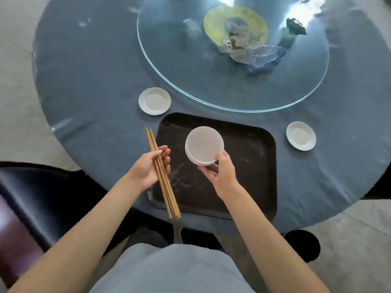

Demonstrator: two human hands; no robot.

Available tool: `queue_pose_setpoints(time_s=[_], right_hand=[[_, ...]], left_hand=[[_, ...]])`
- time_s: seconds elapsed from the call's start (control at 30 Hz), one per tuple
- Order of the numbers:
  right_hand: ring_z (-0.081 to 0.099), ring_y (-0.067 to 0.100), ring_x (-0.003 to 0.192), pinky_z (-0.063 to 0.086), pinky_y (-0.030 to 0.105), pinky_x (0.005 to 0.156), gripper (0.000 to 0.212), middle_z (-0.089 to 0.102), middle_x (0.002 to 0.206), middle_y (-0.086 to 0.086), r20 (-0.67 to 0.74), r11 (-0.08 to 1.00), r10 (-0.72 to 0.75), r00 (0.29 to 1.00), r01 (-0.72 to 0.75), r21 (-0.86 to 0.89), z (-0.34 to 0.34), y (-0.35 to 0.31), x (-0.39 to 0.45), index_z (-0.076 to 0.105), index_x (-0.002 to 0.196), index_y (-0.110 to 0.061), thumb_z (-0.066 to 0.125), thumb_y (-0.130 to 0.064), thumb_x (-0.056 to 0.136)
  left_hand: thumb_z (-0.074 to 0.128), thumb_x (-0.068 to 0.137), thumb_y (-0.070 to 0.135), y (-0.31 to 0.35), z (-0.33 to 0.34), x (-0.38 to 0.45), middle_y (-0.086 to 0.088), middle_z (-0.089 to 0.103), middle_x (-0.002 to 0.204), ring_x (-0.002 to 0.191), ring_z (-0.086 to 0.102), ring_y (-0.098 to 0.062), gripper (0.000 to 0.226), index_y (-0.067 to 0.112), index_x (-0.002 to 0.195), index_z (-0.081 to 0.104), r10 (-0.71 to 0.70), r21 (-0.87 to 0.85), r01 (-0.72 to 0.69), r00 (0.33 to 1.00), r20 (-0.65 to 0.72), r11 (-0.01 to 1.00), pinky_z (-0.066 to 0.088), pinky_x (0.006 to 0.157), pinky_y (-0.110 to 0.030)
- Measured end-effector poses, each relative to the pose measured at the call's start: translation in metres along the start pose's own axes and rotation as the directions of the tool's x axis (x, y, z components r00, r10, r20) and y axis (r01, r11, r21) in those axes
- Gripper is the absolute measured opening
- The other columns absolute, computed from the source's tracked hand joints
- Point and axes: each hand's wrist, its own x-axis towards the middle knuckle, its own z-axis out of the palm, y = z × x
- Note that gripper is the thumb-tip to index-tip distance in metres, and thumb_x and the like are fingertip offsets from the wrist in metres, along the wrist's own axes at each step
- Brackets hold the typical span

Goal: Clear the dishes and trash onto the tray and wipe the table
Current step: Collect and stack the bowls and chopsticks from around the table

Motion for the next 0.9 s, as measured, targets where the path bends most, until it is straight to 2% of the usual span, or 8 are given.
queue_pose_setpoints(time_s=[0.13, 0.33, 0.47, 0.63, 0.73, 0.83, 0.9], right_hand=[[0.061, 0.032, 0.115, 0.064, 0.043, 0.084, 0.041, 0.055, 0.131, 0.007, 0.028, 0.999, 0.043, 0.999, -0.043, -0.023, 0.031, -0.009, 0.033, 0.052, 0.142, -0.028, 0.056, -0.019, 0.103], [0.061, 0.029, 0.111, 0.059, 0.049, 0.097, 0.046, 0.055, 0.130, 0.005, 0.040, 0.997, 0.041, 0.998, -0.038, -0.061, 0.063, -0.010, 0.058, 0.050, 0.145, -0.029, 0.057, -0.017, 0.102], [0.060, 0.030, 0.112, 0.060, 0.048, 0.096, 0.047, 0.052, 0.135, 0.007, 0.035, 0.996, 0.063, 0.997, -0.061, -0.057, 0.070, -0.004, 0.069, 0.050, 0.144, -0.031, 0.058, -0.016, 0.101], [0.064, 0.032, 0.110, 0.059, 0.048, 0.096, 0.045, 0.054, 0.130, 0.007, -0.003, 0.994, 0.085, 0.996, -0.085, -0.066, 0.073, -0.003, 0.066, 0.050, 0.144, -0.035, 0.057, -0.017, 0.103], [0.065, 0.027, 0.111, 0.058, 0.046, 0.096, 0.048, 0.060, 0.124, 0.004, -0.045, 0.983, 0.091, 0.995, -0.097, -0.153, 0.068, -0.010, 0.054, 0.045, 0.149, -0.033, 0.060, -0.029, 0.103], [0.062, 0.019, 0.116, 0.052, 0.043, 0.102, 0.038, 0.061, 0.133, 0.003, -0.154, 0.947, -0.055, 0.986, 0.003, -0.321, 0.056, -0.026, 0.031, 0.051, 0.141, -0.026, 0.054, -0.038, 0.105], [0.064, 0.012, 0.112, 0.051, 0.038, 0.103, 0.028, 0.066, 0.128, 0.000, -0.101, 0.905, -0.267, 0.958, 0.213, -0.369, 0.048, -0.041, 0.006, 0.060, 0.127, -0.028, 0.049, -0.042, 0.106]], left_hand=[[0.043, 0.106, 0.015, 0.012, -0.007, 0.018, 0.002, 0.069, 0.087, 0.068, 0.064, -0.012, 0.021, 0.016, 0.112, 0.063, -0.011, -0.056, 0.008, 0.998, -0.059, 0.998, 0.051, 0.066, -0.030], [0.043, 0.106, 0.016, 0.024, -0.012, 0.032, 0.001, 0.067, 0.086, 0.065, 0.062, -0.012, 0.022, 0.015, 0.119, 0.061, -0.029, -0.030, 0.026, 0.996, -0.086, 0.999, 0.049, 0.066, -0.031], [0.045, 0.105, 0.016, 0.025, -0.012, 0.035, 0.001, 0.065, 0.083, 0.065, 0.061, -0.011, 0.024, 0.014, 0.123, 0.062, 0.000, -0.030, -0.003, 0.995, -0.103, 1.000, 0.052, 0.065, -0.032], [0.043, 0.106, 0.018, 0.026, -0.003, 0.029, 0.004, 0.051, 0.067, 0.053, 0.048, -0.007, 0.022, 0.013, 0.118, 0.060, 0.055, -0.022, -0.057, 0.995, -0.078, 0.998, 0.047, 0.065, -0.031], [0.046, 0.107, 0.022, 0.029, 0.017, 0.017, 0.006, 0.040, 0.061, 0.050, 0.040, -0.007, 0.018, 0.013, 0.111, 0.060, 0.139, 0.059, -0.137, 0.990, -0.021, 0.989, 0.043, 0.064, -0.030], [0.056, 0.103, 0.025, 0.031, 0.046, 0.000, 0.006, 0.036, 0.057, 0.052, 0.036, -0.009, 0.015, 0.013, 0.099, 0.064, 0.286, 0.227, -0.291, 0.957, 0.055, 0.929, 0.044, 0.064, -0.029], [0.059, 0.102, 0.026, 0.026, 0.068, -0.010, 0.007, 0.043, 0.055, 0.056, 0.043, -0.010, 0.017, 0.014, 0.093, 0.068, 0.411, 0.400, -0.430, 0.901, 0.137, 0.810, 0.048, 0.067, -0.027]])
